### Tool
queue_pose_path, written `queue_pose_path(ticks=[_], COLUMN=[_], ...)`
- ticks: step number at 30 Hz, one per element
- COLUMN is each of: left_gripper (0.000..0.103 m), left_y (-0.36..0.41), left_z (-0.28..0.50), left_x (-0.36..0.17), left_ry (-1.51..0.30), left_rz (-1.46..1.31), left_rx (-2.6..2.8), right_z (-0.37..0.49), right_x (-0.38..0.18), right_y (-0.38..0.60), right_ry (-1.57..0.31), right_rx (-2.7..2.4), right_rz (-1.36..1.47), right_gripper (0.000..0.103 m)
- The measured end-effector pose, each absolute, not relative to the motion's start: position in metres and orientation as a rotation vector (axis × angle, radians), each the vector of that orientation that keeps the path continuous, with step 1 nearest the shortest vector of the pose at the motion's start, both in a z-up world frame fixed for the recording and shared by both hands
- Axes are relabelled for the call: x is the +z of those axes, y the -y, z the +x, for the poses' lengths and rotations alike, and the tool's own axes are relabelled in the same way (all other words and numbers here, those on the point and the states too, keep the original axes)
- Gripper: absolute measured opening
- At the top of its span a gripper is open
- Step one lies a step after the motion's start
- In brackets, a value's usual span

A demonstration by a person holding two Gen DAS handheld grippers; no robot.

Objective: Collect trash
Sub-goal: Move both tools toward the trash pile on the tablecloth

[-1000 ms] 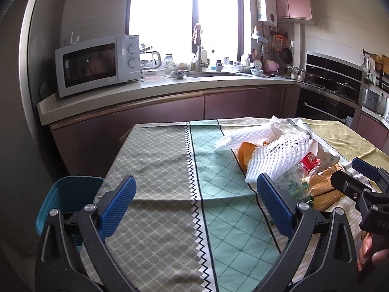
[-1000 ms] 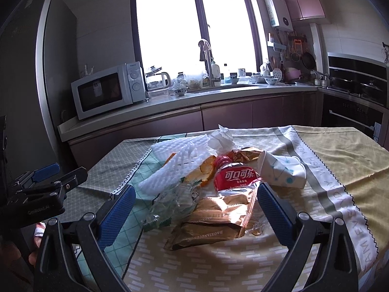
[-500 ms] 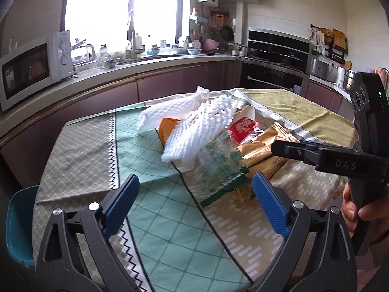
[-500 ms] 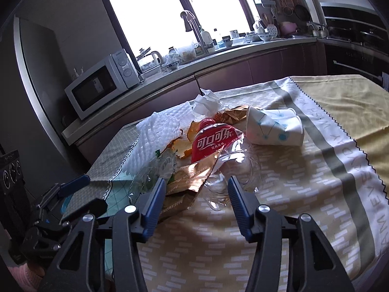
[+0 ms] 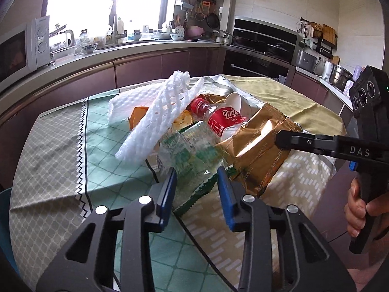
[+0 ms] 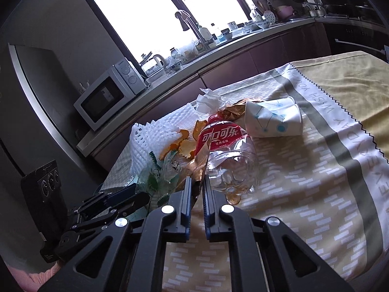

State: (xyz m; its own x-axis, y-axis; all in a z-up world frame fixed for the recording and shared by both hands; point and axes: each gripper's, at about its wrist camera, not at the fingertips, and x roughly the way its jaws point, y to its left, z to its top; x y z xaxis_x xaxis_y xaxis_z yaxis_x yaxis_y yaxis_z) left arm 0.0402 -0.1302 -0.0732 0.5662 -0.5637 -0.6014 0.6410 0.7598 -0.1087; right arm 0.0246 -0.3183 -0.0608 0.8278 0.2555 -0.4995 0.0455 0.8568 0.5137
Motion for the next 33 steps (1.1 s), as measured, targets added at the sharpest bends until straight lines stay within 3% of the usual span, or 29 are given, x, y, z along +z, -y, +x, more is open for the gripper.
queue_pose_path(ticks=[15, 18, 33], left_gripper=[0.025, 0.015, 0.015], left_y=[0.084, 0.079, 0.021], left_z=[0.013, 0.007, -0.022], left_x=[-0.047, -0.043, -0.016], left_ry=[-0.632, -0.635, -0.587], left_rz=[0.064, 0.057, 0.000], left_rx=[-0.737, -0.749, -0.795], right_z=[0.020, 0.018, 0.007], right_x=[-0.047, -0.041, 0.002], right_y=[0.313, 0.314, 0.303], right_ry=[-0.560, -0.543, -0.443], right_rx=[0.190, 0.187, 0.258], right_rz=[0.552, 0.547, 0.507], right_gripper=[0.004, 0.003, 0.003])
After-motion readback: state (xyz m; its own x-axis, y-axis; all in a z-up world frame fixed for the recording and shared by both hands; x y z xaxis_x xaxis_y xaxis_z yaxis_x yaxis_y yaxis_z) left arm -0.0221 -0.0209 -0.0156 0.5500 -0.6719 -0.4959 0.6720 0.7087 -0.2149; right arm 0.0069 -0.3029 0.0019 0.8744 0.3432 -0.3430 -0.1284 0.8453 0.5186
